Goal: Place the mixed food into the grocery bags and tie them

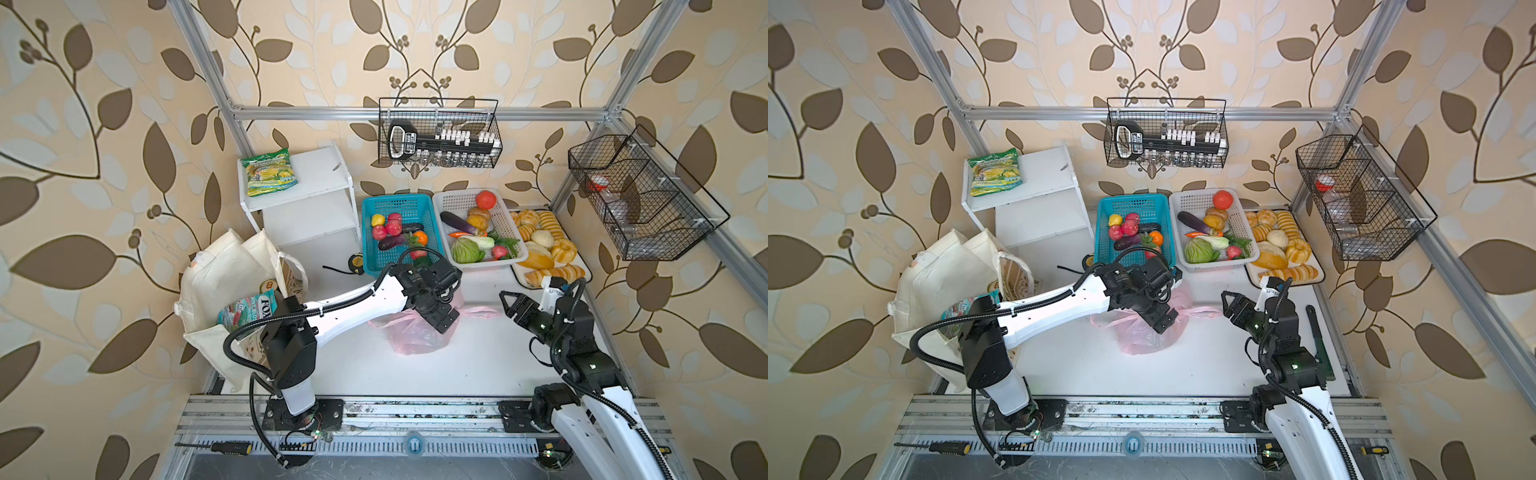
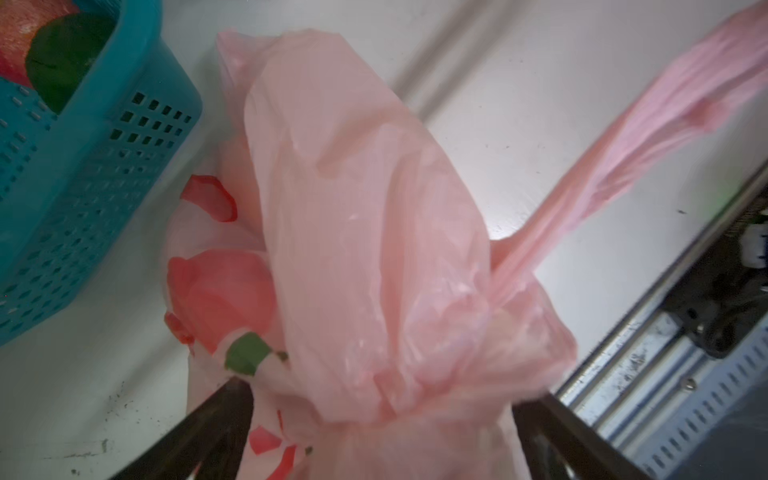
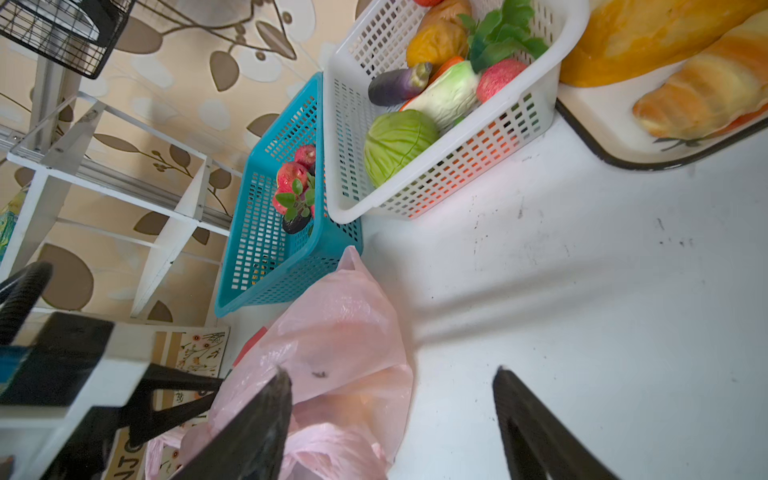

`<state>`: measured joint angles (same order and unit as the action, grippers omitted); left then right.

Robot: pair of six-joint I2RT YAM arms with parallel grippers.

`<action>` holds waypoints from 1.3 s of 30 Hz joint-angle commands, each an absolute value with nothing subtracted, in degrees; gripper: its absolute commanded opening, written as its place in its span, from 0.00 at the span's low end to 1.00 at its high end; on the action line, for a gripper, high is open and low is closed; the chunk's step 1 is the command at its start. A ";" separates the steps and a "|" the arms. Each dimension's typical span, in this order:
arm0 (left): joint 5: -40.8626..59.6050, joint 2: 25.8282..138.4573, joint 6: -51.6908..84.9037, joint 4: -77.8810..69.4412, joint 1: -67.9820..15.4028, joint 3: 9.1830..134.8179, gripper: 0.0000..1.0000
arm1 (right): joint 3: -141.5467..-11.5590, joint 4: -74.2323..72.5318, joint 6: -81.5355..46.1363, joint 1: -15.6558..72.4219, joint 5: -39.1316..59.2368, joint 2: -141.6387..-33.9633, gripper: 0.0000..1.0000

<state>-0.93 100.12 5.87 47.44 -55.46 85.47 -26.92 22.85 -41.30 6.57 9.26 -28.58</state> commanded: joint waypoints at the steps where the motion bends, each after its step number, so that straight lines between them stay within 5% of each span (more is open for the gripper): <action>1: -2.26 101.04 1.54 51.68 -55.81 88.55 0.99 | -25.43 23.55 -41.75 6.33 11.52 -28.36 0.76; 4: -0.47 103.27 0.89 53.78 -55.99 89.16 0.77 | -24.64 23.14 -42.17 6.33 11.30 -28.13 0.76; 6: 0.24 104.37 1.87 56.59 -55.99 90.58 0.36 | -24.36 22.85 -42.36 6.33 11.23 -28.17 0.76; 7: 0.41 104.07 2.16 57.22 -55.99 90.95 0.26 | -24.35 22.77 -42.36 6.33 11.12 -28.13 0.76; 12: -2.02 93.79 6.62 55.90 -55.11 89.39 0.03 | -24.35 21.33 -41.63 6.33 11.05 -28.06 0.76; 22: -14.33 66.07 10.25 60.33 -40.60 96.57 0.00 | -24.46 17.50 -42.41 6.38 14.57 -28.87 0.76; 28: -38.73 66.43 5.01 72.58 -36.69 108.84 0.00 | -25.29 16.58 -43.62 6.50 15.62 -28.67 0.75; 35: -61.91 62.19 -6.47 62.98 -28.54 106.23 0.00 | -25.95 16.48 -44.62 7.07 15.47 -28.18 0.75; 39: -61.84 60.13 -11.04 58.06 -20.16 100.29 0.00 | -26.11 15.16 -44.80 7.64 15.17 -29.00 0.75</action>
